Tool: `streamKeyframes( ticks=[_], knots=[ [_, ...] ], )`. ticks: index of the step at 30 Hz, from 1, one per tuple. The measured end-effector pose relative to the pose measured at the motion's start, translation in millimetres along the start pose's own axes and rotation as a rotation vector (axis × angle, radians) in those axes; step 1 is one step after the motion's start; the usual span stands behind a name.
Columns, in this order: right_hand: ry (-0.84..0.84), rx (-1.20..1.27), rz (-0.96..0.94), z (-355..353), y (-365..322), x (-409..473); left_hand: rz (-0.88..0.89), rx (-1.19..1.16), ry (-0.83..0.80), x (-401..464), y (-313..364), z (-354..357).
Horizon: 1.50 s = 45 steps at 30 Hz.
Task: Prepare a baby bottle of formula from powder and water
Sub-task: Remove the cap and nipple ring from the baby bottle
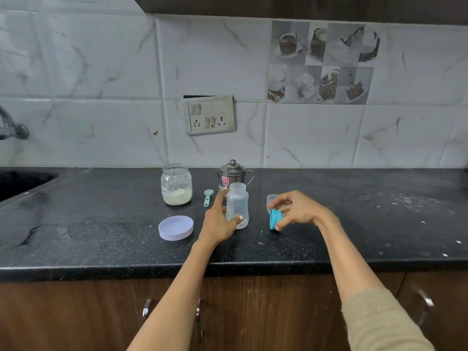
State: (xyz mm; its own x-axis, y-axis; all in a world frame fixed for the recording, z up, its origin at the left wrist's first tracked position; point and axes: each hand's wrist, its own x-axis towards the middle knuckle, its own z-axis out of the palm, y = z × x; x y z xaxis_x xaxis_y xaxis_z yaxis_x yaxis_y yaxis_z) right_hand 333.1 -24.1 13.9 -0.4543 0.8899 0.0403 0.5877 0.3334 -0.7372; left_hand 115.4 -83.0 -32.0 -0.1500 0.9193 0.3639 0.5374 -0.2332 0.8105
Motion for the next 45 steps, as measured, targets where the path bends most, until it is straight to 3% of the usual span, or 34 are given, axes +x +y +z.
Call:
streamKeyframes(
  ticks=[14,24,33,37,45],
  knots=[
    [0.081,0.137,-0.051,1.7,5.9,-5.7,0.011,-0.031,0.002,-1.3,-2.3,0.3],
    [0.148,0.129,-0.193,-17.2,-54.5,-7.1,0.005,-0.127,0.003,-3.6,0.5,-1.8],
    [0.302,0.093,-0.376,21.6,-140.4,46.4,0.052,-0.218,0.327,19.2,11.1,-68.5],
    [0.37,0.046,-0.266,59.1,-164.8,79.9,-0.003,-0.179,0.498,36.5,-9.3,-100.6],
    [0.352,-0.272,0.067,128.7,-145.8,133.3,-0.192,-0.072,0.427,60.2,-63.9,-113.8]
  ],
)
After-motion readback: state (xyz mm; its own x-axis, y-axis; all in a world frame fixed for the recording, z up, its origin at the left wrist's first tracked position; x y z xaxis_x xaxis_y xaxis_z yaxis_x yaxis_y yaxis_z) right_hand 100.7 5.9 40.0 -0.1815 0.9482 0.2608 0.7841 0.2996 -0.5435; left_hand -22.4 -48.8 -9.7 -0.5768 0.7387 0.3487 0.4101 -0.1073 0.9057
